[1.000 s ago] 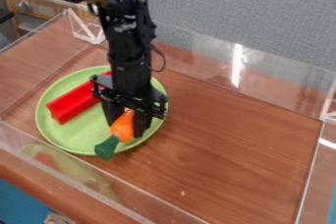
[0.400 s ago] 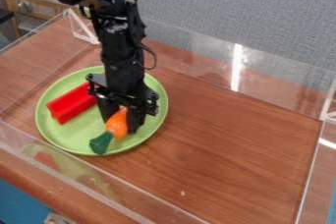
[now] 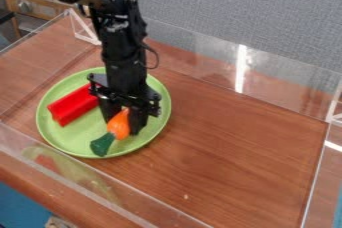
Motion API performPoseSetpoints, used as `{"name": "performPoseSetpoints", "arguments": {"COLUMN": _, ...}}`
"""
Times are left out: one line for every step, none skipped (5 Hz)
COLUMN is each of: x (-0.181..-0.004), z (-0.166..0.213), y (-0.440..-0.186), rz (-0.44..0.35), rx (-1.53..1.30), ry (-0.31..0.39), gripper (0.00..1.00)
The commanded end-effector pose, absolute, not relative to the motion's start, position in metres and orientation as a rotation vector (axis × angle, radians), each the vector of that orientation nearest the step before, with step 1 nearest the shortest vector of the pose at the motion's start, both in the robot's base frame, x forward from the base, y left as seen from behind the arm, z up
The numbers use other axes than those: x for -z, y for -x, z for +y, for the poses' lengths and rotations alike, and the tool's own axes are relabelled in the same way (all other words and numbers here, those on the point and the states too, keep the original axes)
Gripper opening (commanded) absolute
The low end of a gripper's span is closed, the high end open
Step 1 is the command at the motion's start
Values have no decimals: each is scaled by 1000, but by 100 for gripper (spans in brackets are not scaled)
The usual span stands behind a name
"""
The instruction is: Move the carrot from the green plate to the table
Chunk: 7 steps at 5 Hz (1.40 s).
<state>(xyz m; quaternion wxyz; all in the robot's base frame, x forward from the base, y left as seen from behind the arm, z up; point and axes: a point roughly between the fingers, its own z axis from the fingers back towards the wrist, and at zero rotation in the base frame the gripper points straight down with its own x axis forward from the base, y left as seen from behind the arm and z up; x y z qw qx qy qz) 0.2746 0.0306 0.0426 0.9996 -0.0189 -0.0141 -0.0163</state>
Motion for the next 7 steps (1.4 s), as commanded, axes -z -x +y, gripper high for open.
{"name": "performPoseSetpoints", "arguments": {"x": -68, "z": 25, "y": -273, "rz": -88, "rx": 4, "ry": 26, "gripper": 0}}
{"name": "performPoseSetpoints", "arguments": {"x": -95, "z": 1, "y": -285, "rz": -141, "rx": 52, "ry": 49, "gripper": 0}}
{"name": "performPoseSetpoints", "arguments": {"x": -112, "z": -49, "y": -305, "rz": -180, "rx": 170, "ry": 87, "gripper": 0}}
{"name": "performPoseSetpoints", "arguments": {"x": -102, "z": -99, "y": -316, "rz": -158, "rx": 249, "ry": 113, "gripper": 0}}
{"name": "performPoseSetpoints", "arguments": {"x": -84, "z": -85, "y": -314, "rz": -124, "rx": 300, "ry": 121, "gripper": 0}}
{"name": "performPoseSetpoints", "arguments": {"x": -72, "z": -61, "y": -307, "rz": -95, "rx": 335, "ry": 121, "gripper": 0}}
{"name": "performPoseSetpoints", "arguments": {"x": -68, "z": -46, "y": -311, "rz": -84, "rx": 325, "ry": 134, "gripper": 0}}
